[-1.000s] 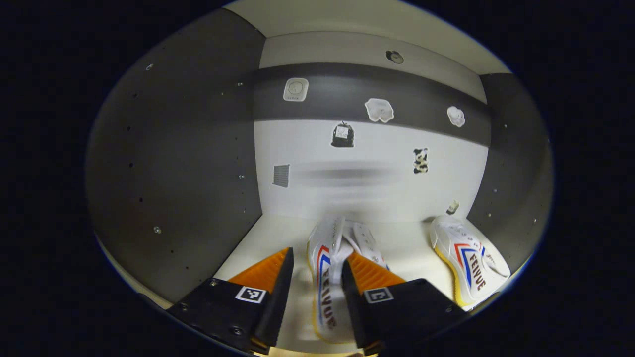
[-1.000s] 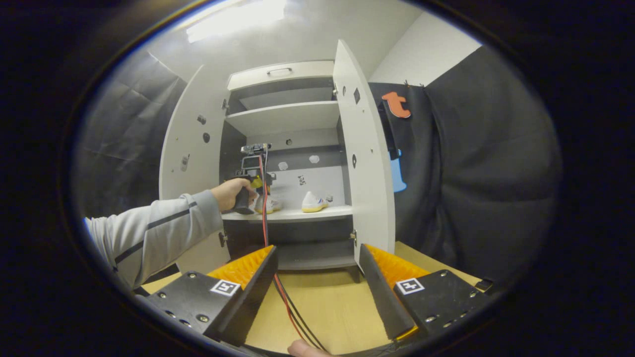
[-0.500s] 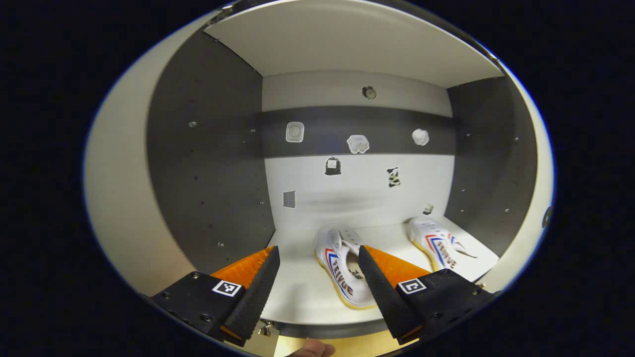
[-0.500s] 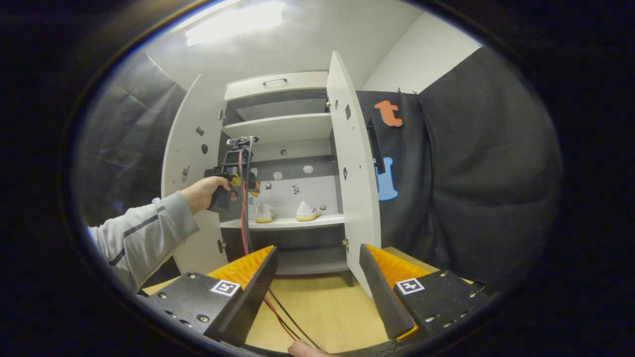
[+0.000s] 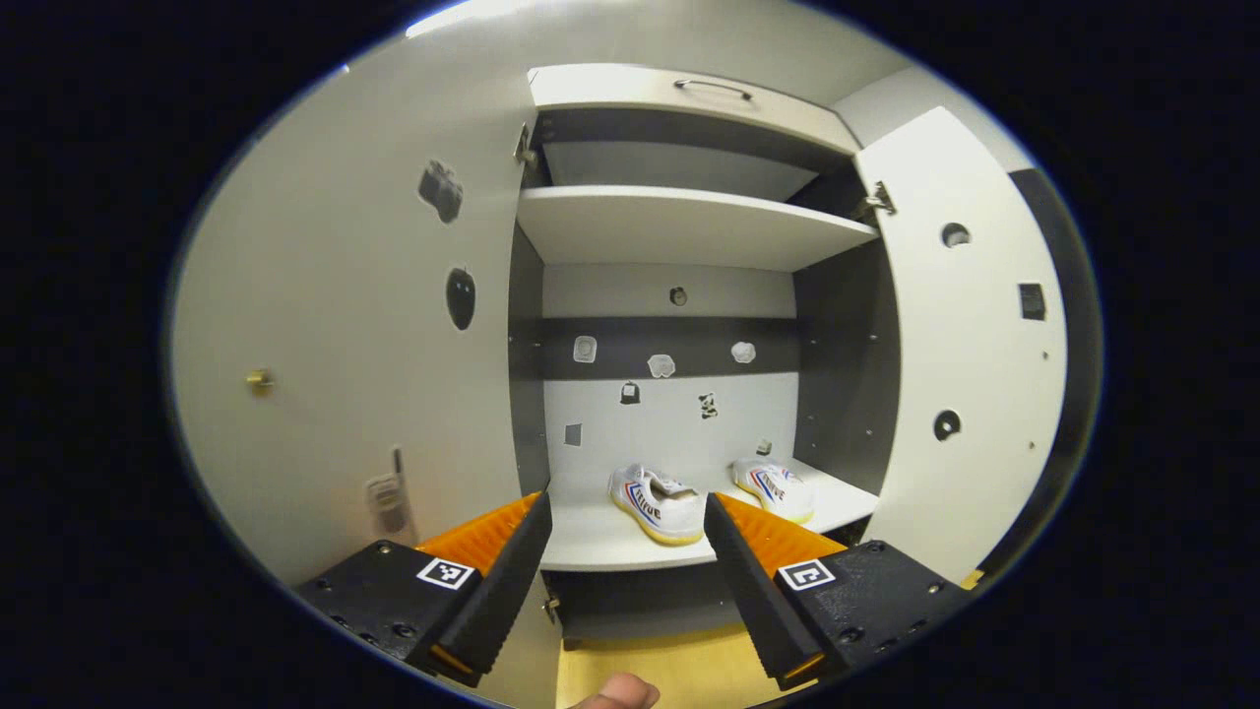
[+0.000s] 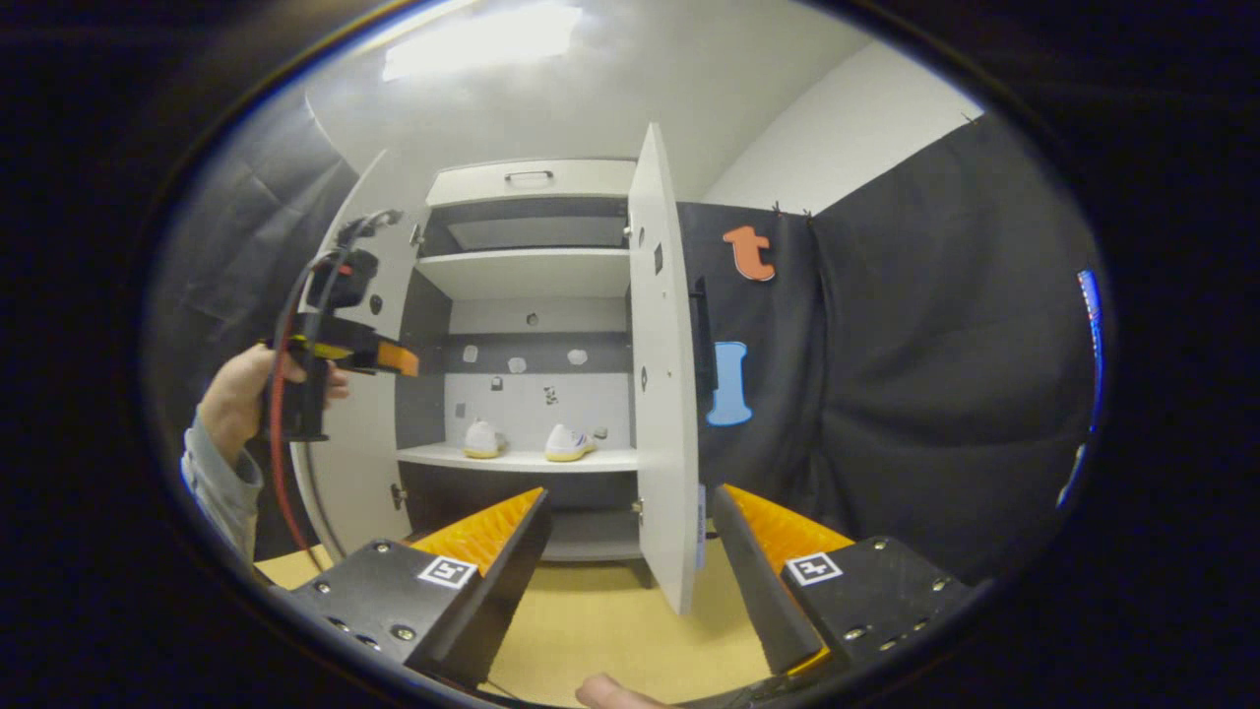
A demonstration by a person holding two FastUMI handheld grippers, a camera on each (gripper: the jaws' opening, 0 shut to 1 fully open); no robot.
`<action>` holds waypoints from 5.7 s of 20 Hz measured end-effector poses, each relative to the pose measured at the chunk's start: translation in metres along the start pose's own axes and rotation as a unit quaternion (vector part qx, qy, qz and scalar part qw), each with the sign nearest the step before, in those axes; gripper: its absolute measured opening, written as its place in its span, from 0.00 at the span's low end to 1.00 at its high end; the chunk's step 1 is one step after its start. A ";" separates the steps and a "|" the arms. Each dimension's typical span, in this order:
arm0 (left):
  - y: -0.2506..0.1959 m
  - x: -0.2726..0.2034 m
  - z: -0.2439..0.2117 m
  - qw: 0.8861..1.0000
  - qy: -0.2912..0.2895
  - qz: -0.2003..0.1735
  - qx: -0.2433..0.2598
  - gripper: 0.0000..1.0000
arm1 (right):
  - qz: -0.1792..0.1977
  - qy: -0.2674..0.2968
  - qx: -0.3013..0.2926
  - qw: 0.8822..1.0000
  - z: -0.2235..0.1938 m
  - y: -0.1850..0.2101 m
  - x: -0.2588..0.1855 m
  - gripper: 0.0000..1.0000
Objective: Grab one shoe with the right hand and put it into the shoe cabinet, grab the other shoe with the left hand and put it into the shoe cabinet; then close the right door with the right hand and the left door with the left hand.
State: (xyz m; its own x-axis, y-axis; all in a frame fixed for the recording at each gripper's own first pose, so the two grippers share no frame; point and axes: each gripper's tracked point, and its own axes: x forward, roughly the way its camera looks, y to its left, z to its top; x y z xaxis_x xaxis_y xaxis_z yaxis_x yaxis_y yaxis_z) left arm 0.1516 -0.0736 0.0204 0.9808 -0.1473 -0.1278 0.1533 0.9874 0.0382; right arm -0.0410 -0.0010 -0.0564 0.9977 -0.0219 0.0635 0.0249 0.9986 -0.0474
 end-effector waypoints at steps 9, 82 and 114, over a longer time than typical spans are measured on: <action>0.017 -0.099 -0.044 0.999 -0.022 -0.001 -0.037 0.98 | -0.019 0.013 -0.030 0.999 0.047 -0.076 0.040 0.98; 0.192 -0.163 -0.096 0.993 -0.046 0.095 -0.053 0.99 | 0.119 0.057 0.032 0.991 0.010 0.106 0.108 0.94; 0.186 -0.087 0.001 0.993 -0.025 0.118 -0.009 0.91 | 0.132 0.052 0.071 0.987 -0.036 0.089 -0.017 0.98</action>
State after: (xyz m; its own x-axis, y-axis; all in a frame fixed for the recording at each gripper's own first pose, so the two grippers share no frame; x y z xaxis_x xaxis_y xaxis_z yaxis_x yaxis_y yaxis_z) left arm 0.0951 0.1223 0.0393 0.9940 0.0855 -0.0685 -0.0826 0.9956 0.0436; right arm -0.0539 0.0869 -0.0981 0.9694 0.2428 -0.0358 -0.2387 0.9667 0.0926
